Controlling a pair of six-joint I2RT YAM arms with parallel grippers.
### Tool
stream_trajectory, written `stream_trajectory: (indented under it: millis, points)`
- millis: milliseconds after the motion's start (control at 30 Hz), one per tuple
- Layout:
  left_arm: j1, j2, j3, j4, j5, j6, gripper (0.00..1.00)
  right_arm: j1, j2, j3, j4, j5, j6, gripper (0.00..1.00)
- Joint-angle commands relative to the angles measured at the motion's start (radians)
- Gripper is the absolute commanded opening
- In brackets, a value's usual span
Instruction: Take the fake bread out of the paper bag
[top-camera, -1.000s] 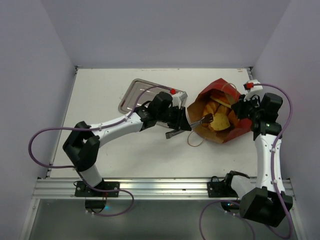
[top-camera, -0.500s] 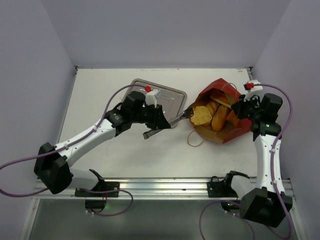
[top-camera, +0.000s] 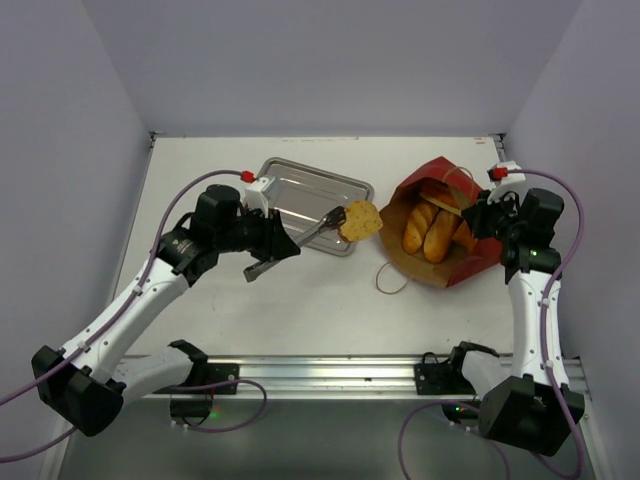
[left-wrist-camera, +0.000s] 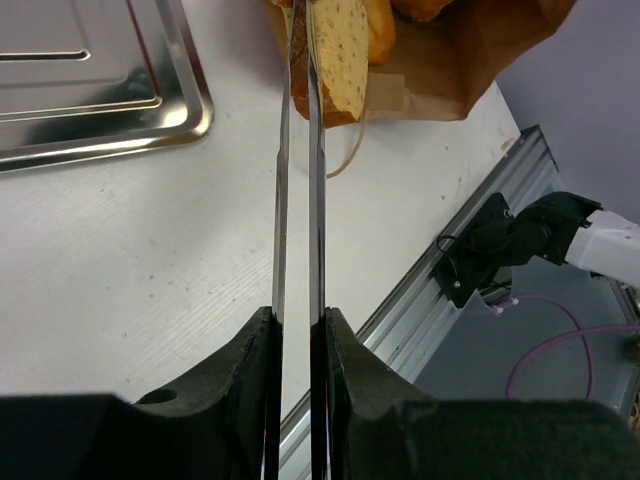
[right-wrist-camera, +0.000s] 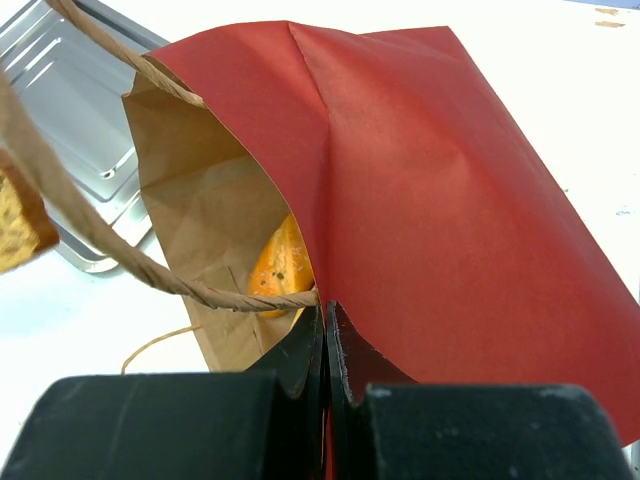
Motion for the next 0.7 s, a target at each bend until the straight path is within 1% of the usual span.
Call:
stream_trajectory:
  millis: [0,100,167,267,300,400,433,600,667]
  points:
    - [0.041,0.004,0.056,-0.044,0.012,0.052,0.0,0.001,-0.018,-0.008,0.036,0.013,0.012,0.0]
    - [0.068,0.052,0.083,-0.034,-0.008,0.053,0.0,0.001,-0.018,-0.01,0.037,0.011,0.013,0.0]
    - [0.09,0.102,0.089,0.002,-0.026,0.043,0.0,-0.001,-0.018,-0.014,0.04,0.008,0.017,0.0]
    - [0.107,0.183,0.093,0.1,-0.051,0.02,0.0,-0.001,-0.018,-0.016,0.043,0.005,0.018,0.0]
    - [0.11,0.206,0.096,0.156,-0.053,0.014,0.0,-0.001,-0.017,-0.017,0.043,0.004,0.02,0.0]
    - [0.119,0.312,0.124,0.231,-0.06,-0.006,0.0,-0.001,-0.017,-0.017,0.047,-0.004,0.024,0.0]
    - [0.123,0.365,0.141,0.245,-0.066,-0.009,0.0,0.001,-0.017,-0.017,0.047,-0.004,0.024,0.0]
    - [0.142,0.531,0.208,0.311,-0.072,-0.008,0.0,0.001,-0.017,-0.02,0.051,-0.007,0.026,0.0]
    - [0.153,0.569,0.245,0.318,-0.071,-0.006,0.0,-0.001,-0.017,-0.02,0.053,-0.007,0.026,0.0]
